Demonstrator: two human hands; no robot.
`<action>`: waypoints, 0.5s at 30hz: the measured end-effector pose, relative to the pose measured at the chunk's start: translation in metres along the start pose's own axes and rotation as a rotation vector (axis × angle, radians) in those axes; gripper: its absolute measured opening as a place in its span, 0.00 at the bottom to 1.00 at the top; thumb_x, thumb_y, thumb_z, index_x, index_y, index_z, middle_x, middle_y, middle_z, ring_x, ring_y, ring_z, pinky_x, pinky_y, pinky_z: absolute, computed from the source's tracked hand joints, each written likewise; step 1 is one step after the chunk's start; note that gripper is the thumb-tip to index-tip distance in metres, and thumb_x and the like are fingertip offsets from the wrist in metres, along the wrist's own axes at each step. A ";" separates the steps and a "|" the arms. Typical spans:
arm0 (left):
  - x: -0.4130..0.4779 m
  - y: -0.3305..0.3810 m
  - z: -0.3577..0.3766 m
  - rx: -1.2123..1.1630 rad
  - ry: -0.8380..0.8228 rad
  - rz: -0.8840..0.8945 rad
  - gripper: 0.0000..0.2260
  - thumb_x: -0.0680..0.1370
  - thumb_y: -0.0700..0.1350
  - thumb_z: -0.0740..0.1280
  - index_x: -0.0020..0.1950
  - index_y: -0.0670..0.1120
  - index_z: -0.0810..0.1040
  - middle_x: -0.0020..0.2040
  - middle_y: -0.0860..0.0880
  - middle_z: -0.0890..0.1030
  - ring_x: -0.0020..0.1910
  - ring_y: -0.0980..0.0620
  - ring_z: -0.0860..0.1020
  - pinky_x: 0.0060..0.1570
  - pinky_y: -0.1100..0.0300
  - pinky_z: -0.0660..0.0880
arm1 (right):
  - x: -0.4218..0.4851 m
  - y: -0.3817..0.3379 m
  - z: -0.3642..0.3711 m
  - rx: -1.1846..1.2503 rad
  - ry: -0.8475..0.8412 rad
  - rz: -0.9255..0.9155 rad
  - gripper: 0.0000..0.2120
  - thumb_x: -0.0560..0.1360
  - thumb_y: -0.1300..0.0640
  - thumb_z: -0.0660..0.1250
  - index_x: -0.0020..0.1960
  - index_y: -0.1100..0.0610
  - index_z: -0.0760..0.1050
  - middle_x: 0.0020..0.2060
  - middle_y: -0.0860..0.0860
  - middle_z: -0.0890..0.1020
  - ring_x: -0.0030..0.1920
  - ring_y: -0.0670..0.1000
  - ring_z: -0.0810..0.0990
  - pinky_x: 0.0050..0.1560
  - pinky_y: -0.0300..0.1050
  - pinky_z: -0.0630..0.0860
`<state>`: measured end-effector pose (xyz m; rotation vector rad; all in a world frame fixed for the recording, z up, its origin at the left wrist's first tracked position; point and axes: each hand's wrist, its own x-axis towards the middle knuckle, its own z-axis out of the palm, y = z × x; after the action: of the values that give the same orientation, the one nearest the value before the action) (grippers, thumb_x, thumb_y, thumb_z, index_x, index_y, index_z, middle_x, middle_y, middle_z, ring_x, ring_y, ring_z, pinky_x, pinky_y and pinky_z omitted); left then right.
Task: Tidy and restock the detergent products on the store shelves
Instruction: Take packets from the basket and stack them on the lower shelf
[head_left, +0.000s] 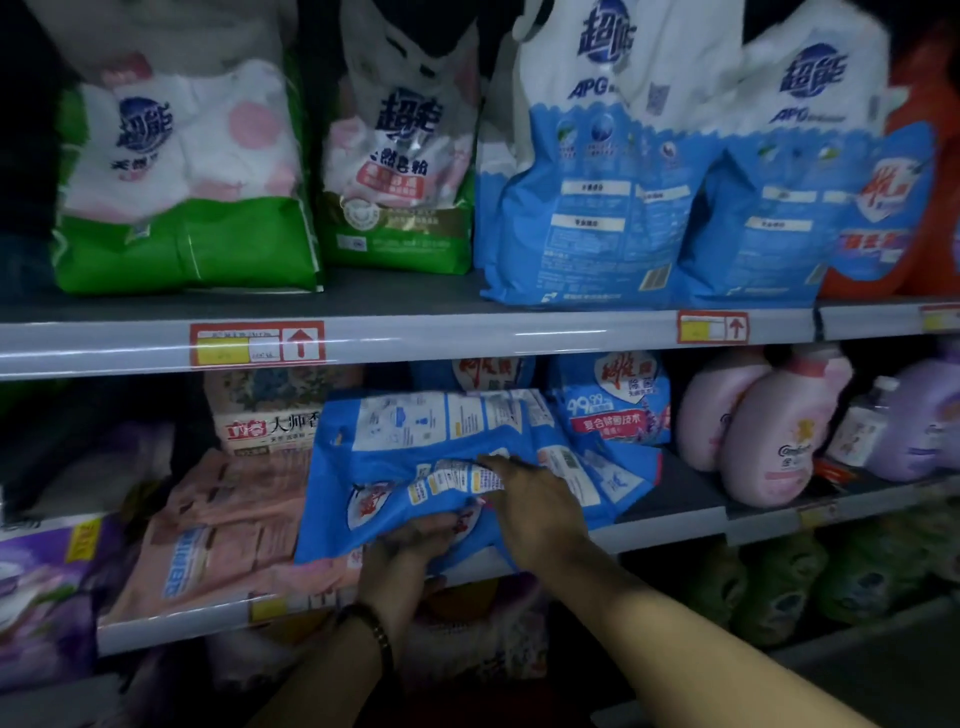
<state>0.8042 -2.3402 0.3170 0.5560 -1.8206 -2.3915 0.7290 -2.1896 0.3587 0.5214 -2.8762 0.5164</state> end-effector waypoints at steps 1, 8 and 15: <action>-0.008 0.002 0.002 0.024 -0.014 0.033 0.08 0.78 0.38 0.71 0.50 0.48 0.89 0.53 0.49 0.88 0.55 0.51 0.82 0.50 0.51 0.80 | -0.009 -0.004 -0.009 0.031 0.033 -0.004 0.23 0.83 0.54 0.65 0.77 0.42 0.68 0.65 0.51 0.81 0.62 0.58 0.82 0.57 0.53 0.81; -0.059 -0.003 0.007 0.606 -0.011 0.545 0.19 0.76 0.44 0.75 0.65 0.57 0.79 0.63 0.65 0.79 0.62 0.73 0.73 0.69 0.60 0.72 | -0.070 -0.018 -0.058 0.256 0.170 0.047 0.18 0.85 0.57 0.59 0.74 0.49 0.73 0.60 0.52 0.84 0.59 0.56 0.82 0.59 0.53 0.80; -0.097 0.002 0.000 0.179 0.071 0.355 0.21 0.68 0.44 0.83 0.57 0.51 0.80 0.56 0.55 0.82 0.63 0.47 0.80 0.59 0.57 0.77 | -0.105 -0.017 -0.113 0.614 0.238 0.354 0.10 0.85 0.52 0.62 0.50 0.53 0.80 0.43 0.55 0.83 0.45 0.58 0.80 0.44 0.50 0.73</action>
<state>0.8936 -2.3133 0.3419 0.2937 -1.9256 -1.9707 0.8442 -2.1309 0.4439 0.0058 -2.5473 1.4286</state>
